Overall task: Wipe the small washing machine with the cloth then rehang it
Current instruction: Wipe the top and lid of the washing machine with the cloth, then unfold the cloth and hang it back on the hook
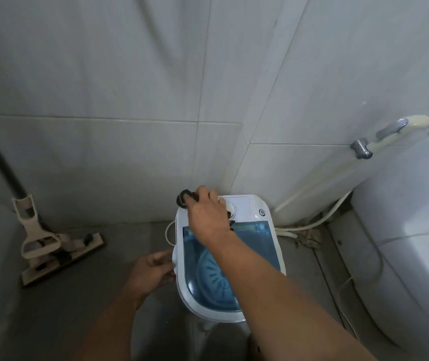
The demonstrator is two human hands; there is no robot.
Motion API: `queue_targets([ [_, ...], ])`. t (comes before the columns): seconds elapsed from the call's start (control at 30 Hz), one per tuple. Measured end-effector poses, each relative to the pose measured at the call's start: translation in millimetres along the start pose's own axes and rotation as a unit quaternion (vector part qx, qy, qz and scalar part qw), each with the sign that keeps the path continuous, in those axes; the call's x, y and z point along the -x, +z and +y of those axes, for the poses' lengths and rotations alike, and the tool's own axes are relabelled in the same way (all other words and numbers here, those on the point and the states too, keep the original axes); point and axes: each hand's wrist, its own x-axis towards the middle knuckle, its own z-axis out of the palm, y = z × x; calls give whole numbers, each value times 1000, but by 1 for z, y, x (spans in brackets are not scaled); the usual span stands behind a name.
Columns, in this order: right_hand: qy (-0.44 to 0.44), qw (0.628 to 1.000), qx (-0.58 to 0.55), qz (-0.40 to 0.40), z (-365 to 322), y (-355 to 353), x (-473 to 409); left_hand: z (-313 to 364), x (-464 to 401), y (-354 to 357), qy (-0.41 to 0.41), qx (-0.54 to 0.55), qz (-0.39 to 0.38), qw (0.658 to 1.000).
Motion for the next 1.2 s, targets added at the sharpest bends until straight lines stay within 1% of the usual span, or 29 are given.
queue_targets([
  [0.1, -34, 999, 0, 0, -3, 6, 13, 0, 0, -2, 1, -3, 3, 1000],
  [0.2, -55, 998, 1, 15, -4, 19, 33, 2, -1, -5, -2, -7, 8, 1000],
  [0.33, -75, 997, -7, 30, -7, 29, 74, 7, 1, -14, -33, -30, -6, 999],
  [0.4, -98, 995, -3, 15, -11, 29, 99, 12, 8, -18, -57, -33, -21, 998],
  [0.5, -159, 987, -4, -29, -14, 27, 143, 20, 35, -18, -78, -68, -42, 994],
  [0.57, -186, 979, -21, -77, -12, 24, 173, 20, 49, -16, -83, -96, -24, 992],
  [0.6, -175, 978, -52, -103, -10, 19, 187, 21, 56, -15, -77, -104, -3, 992],
  [0.63, -148, 976, -105, -117, -8, 12, 200, 25, 64, -15, -67, -109, 23, 992],
  [0.67, -106, 972, -179, -110, -7, 3, 211, 29, 75, -13, -52, -108, 46, 992],
  [0.7, -52, 959, -263, -89, -5, -8, 219, 36, 90, -11, -39, -104, 62, 992],
  [0.73, 2, 938, -340, -64, -4, -23, 224, 42, 104, -7, -27, -94, 69, 993],
  [0.8, 86, 886, -455, -35, -1, -56, 225, 51, 140, 3, -15, -76, 48, 996],
  [0.87, 128, 841, -526, -10, -3, -91, 221, 62, 177, 14, -12, -73, -19, 997],
  [0.93, 142, 803, -578, 24, -9, -127, 217, 74, 206, 27, -5, -59, -86, 995],
  [0.97, 142, 787, -599, 35, -13, -146, 217, 80, 218, 33, 10, -38, -100, 994],
  [1.0, 140, 779, -610, 39, -18, -163, 218, 86, 229, 38, 34, -11, -101, 994],
  [1.1, 120, 776, -616, 60, -31, -205, 218, 110, 260, 48, 114, 48, -83, 989],
  [1.2, 108, 774, -618, 79, -41, -237, 218, 131, 291, 49, 165, 59, -68, 982],
])
